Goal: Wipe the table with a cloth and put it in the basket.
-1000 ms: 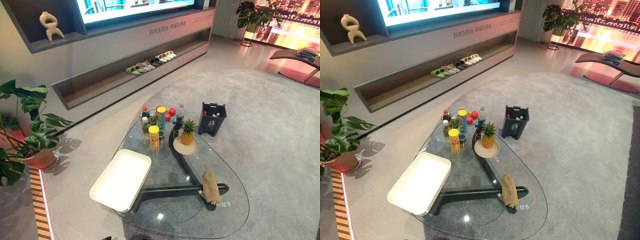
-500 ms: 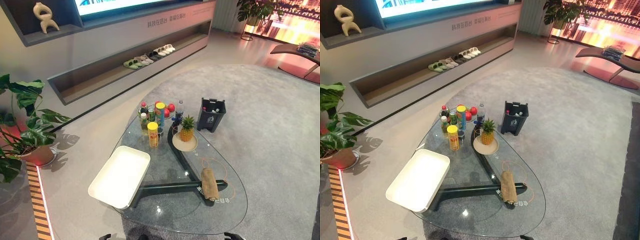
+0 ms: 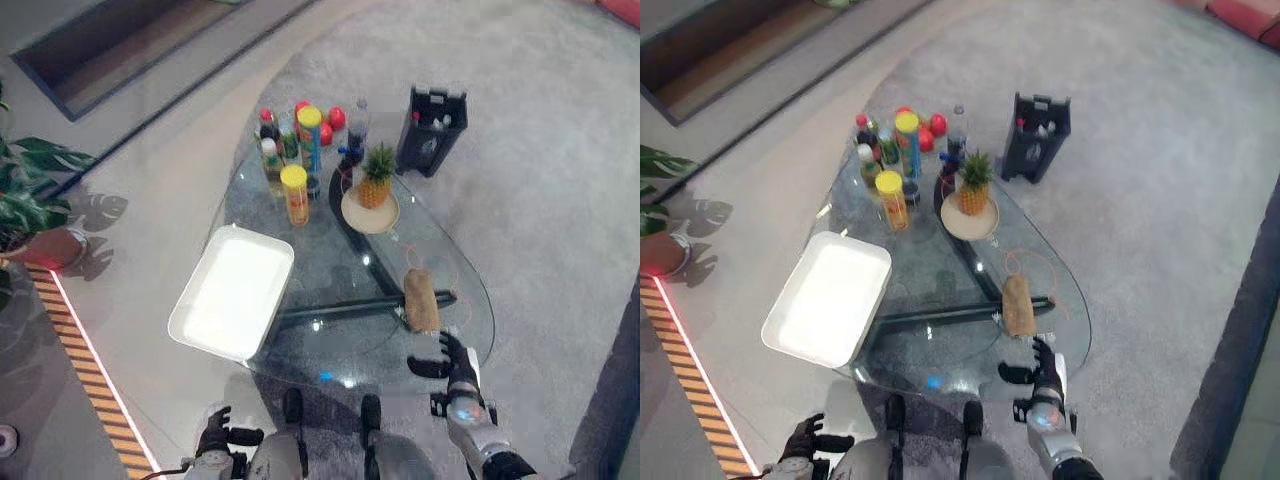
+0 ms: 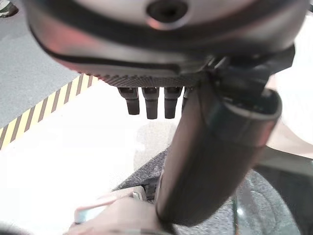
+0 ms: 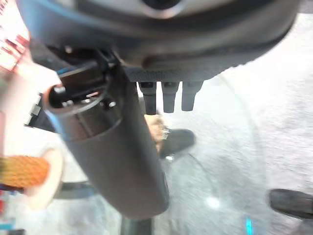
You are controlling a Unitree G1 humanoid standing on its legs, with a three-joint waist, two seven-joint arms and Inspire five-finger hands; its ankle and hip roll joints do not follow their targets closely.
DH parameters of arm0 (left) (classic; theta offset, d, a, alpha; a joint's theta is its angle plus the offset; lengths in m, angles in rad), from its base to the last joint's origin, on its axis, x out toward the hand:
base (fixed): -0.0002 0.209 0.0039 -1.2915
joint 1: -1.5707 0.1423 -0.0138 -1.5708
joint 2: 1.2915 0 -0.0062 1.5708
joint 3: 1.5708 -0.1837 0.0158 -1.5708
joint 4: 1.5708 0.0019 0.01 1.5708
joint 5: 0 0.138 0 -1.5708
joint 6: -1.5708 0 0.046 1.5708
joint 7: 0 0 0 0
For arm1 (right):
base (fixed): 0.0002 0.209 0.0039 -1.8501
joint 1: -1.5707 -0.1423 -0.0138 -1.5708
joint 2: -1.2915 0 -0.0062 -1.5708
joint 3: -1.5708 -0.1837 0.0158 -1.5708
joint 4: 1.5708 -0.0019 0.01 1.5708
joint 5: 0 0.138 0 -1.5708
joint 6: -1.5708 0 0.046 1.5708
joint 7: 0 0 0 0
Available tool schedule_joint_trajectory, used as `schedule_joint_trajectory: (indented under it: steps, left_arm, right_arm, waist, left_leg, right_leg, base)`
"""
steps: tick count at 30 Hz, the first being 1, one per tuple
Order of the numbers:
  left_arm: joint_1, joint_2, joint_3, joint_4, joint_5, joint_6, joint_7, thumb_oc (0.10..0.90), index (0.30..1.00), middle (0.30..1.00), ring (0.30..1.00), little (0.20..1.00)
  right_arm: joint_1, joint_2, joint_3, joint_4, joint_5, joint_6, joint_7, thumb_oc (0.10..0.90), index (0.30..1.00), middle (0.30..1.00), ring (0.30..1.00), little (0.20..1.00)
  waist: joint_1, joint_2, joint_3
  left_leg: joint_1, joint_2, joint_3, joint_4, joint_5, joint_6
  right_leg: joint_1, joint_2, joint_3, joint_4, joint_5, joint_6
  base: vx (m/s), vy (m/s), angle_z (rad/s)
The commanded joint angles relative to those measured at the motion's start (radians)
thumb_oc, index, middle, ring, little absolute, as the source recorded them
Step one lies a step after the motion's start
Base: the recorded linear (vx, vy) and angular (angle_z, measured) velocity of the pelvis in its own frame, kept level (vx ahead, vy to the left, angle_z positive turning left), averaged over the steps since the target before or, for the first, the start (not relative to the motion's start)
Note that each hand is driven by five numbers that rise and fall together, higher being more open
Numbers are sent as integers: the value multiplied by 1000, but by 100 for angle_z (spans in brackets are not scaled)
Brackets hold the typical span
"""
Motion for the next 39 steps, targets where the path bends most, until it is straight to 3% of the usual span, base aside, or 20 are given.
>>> schedule_joint_trajectory:
  steps: [1, 9, 16, 26, 39]
  left_arm:
    - [12, -35, -12, 3, -41, -23, 31, 800, 900, 900, 900, 900]
    - [-29, -35, -33, -13, -74, -45, 28, 800, 900, 900, 900, 900]
    - [-49, -39, -43, -34, -76, -43, 25, 800, 900, 900, 900, 900]
    - [-61, -41, -66, -101, -102, -36, 45, 800, 900, 900, 900, 900]
    - [-69, -35, -92, -205, -114, -1, 91, 800, 900, 900, 900, 900]
  right_arm:
    - [-40, -72, 3, -165, -9, -40, -129, 800, 900, 900, 900, 900]
    - [-172, -105, -30, -260, -20, -16, -280, 800, 900, 900, 900, 900]
    - [-270, -126, -30, -302, -24, 32, -342, 800, 900, 900, 900, 900]
    - [-370, -162, -43, -362, -57, 77, -430, 800, 900, 900, 900, 900]
    - [-432, -211, -66, -365, 3, 115, -502, 800, 900, 900, 900, 900]
  waist:
    - [-20, 0, 20]
    - [-19, 17, 107]
    - [-13, 30, 159]
    - [-6, 38, 159]
    - [6, 56, 159]
  left_leg:
    - [-84, -64, -39, 151, -112, 25]
    - [-224, -85, -45, 272, -123, 17]
    - [-301, -96, -41, 329, -131, 20]
    - [-447, -101, -33, 370, -122, 21]
    - [-605, -105, -41, 431, -123, 27]
  right_leg:
    - [-119, 20, -37, 99, 9, 2]
    - [-243, 11, -52, 182, -2, -19]
    - [-317, 4, -63, 226, -5, -28]
    - [-465, 0, -77, 273, 2, -29]
    - [-625, 4, -87, 331, 8, -32]
  base:
    - [-74, 40, 2]
    - [-40, 48, 0]
    - [-7, 29, 1]
    - [13, 12, 2]
    - [19, 2, 1]
